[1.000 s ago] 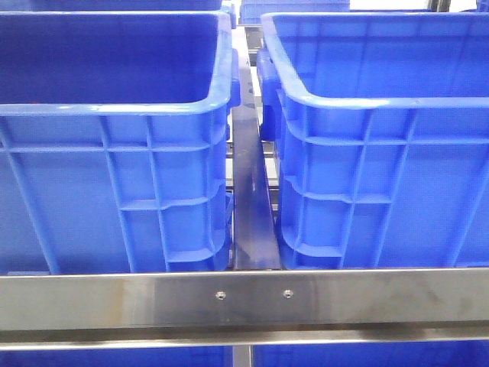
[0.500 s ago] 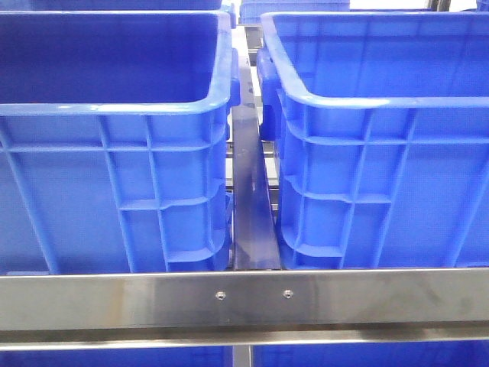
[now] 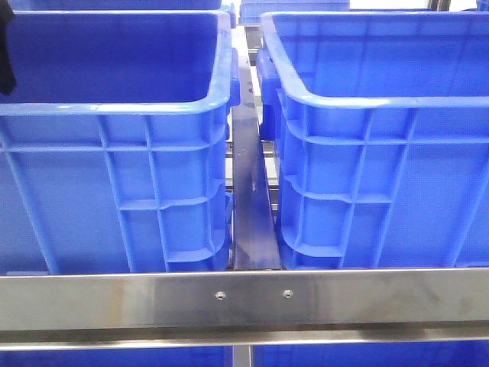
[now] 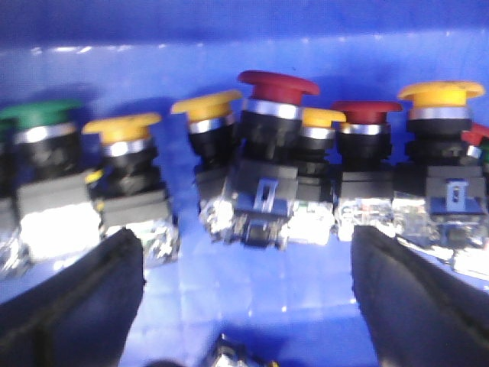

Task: Pick red and yellow buttons and place in box
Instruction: 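Grasp the red mushroom button with the left gripper and lift it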

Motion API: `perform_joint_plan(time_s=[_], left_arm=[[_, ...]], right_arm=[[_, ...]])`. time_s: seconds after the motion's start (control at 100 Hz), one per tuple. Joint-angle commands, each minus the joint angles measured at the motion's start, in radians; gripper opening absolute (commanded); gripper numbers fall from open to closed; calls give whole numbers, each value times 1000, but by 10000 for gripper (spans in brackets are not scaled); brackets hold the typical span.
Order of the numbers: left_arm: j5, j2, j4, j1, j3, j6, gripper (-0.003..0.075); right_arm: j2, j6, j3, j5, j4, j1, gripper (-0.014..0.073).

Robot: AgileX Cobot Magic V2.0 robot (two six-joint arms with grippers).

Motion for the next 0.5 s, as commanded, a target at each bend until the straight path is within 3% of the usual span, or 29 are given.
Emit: perform_joint_plan(time_s=[0.0, 0.49], left_arm=[[-28, -12, -38, -15, -45, 52, 533], [-79, 114, -41, -20, -74, 105, 531]], right_arm=[[-24, -1, -18, -75, -7, 0, -68], [-24, -1, -18, -75, -7, 0, -68]])
